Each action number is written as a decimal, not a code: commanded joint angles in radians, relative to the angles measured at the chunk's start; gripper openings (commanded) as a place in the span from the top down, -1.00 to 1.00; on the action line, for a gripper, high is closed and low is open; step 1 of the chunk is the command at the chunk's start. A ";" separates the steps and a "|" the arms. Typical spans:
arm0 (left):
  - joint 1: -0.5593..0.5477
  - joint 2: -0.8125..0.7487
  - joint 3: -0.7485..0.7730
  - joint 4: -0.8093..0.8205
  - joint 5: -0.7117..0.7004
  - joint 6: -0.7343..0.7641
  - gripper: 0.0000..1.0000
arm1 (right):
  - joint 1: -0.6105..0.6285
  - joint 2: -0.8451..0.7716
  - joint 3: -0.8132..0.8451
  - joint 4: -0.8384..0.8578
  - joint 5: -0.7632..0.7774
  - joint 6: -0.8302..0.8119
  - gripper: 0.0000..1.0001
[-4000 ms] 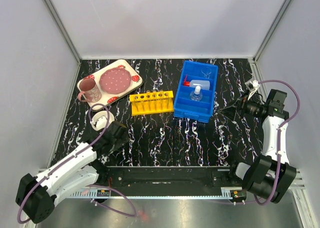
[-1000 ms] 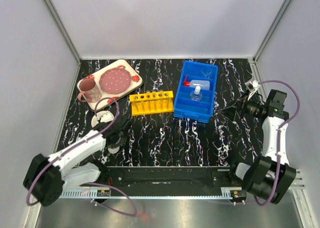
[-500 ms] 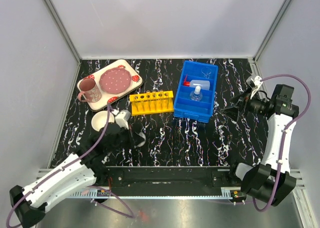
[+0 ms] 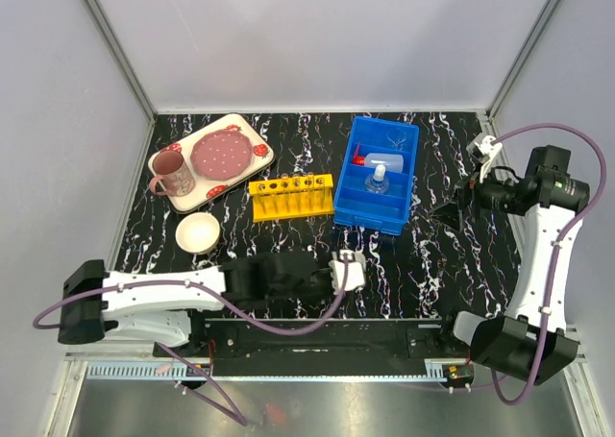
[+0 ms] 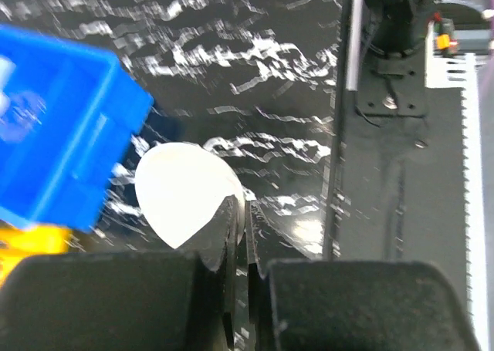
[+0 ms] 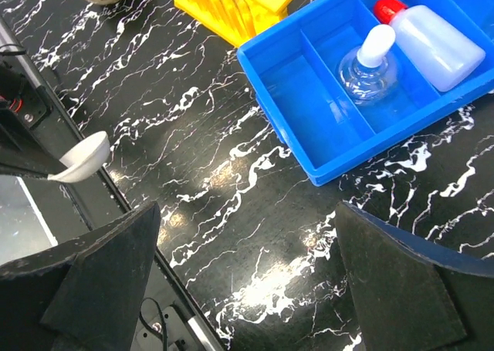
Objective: Organize the chemistry lab equipment
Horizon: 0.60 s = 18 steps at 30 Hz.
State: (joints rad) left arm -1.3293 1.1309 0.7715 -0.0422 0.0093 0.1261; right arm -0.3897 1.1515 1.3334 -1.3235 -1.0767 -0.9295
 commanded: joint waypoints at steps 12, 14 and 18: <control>-0.113 0.352 0.284 0.208 -0.169 0.679 1.00 | 0.393 0.073 -0.029 -0.096 0.300 0.265 -0.99; -0.113 0.369 0.301 0.208 -0.172 0.693 1.00 | 0.491 0.080 -0.046 -0.057 0.339 0.305 -1.00; -0.113 0.414 0.345 0.203 -0.180 0.722 1.00 | 0.584 0.086 -0.069 -0.031 0.428 0.345 -0.94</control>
State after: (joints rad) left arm -1.4357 1.5188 1.0374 0.0860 -0.1390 0.7750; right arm 0.1196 1.2369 1.2800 -1.3338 -0.7765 -0.6731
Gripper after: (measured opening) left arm 0.045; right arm 0.992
